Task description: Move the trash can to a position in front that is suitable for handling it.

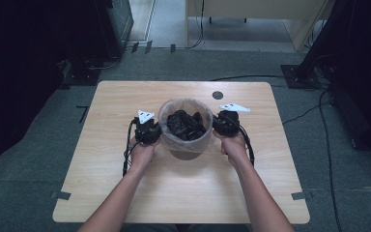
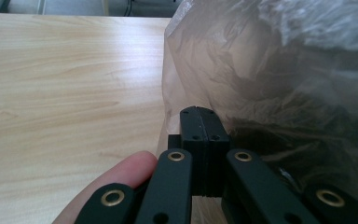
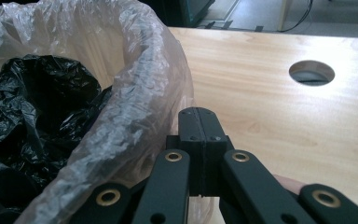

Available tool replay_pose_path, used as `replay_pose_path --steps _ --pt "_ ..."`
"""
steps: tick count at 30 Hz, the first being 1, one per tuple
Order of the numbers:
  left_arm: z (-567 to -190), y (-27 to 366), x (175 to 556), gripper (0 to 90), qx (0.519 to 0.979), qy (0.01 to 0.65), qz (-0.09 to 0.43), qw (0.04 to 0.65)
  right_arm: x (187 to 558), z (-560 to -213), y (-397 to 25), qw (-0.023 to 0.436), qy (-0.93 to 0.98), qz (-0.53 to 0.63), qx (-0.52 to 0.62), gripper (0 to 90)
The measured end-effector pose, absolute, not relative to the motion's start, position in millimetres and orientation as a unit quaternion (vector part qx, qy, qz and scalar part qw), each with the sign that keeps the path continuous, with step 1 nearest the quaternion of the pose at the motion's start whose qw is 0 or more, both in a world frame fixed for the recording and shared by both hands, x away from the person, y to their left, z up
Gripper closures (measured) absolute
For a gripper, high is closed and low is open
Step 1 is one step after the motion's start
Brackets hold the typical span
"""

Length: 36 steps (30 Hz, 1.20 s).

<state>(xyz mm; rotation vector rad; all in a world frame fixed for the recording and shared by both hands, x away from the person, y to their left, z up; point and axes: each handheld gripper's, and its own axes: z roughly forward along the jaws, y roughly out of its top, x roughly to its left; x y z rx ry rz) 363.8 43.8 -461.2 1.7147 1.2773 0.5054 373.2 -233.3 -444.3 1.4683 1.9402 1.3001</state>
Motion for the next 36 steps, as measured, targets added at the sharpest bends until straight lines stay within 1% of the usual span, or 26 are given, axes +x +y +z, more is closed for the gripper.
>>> replay_pose_path --steps 7,22,24,32,33,34,35,36 --pt "-461.6 48.2 339.9 90.0 0.699 0.510 0.211 0.454 349.0 -446.1 -228.9 0.193 0.687 0.469 0.521 90.0" --pt "-464.3 62.0 296.1 90.0 0.691 0.511 0.215 0.464 305.0 -444.9 -215.8 0.193 0.696 0.461 0.516 90.0" --pt "-464.6 63.7 288.0 90.0 0.691 0.508 0.221 0.464 291.1 -445.7 -213.3 0.203 0.699 0.461 0.507 90.0" --pt "-464.0 69.2 270.4 90.0 0.676 0.511 0.242 0.472 271.7 -446.8 -208.3 0.215 0.699 0.464 0.500 90.0" --pt "-464.3 70.9 270.2 88.2 0.675 0.512 0.242 0.473 269.8 -446.2 -208.3 0.218 0.701 0.464 0.496 87.5" --pt "-465.0 74.5 270.2 85.7 0.675 0.511 0.243 0.474 268.7 -445.7 -208.7 0.222 0.702 0.463 0.494 82.5" --pt "-465.6 77.2 269.7 82.5 0.675 0.511 0.245 0.472 267.4 -445.3 -210.3 0.232 0.701 0.461 0.493 72.3" --pt "-466.3 79.7 269.3 81.7 0.676 0.510 0.250 0.470 266.5 -445.0 -212.4 0.236 0.699 0.461 0.493 65.6"
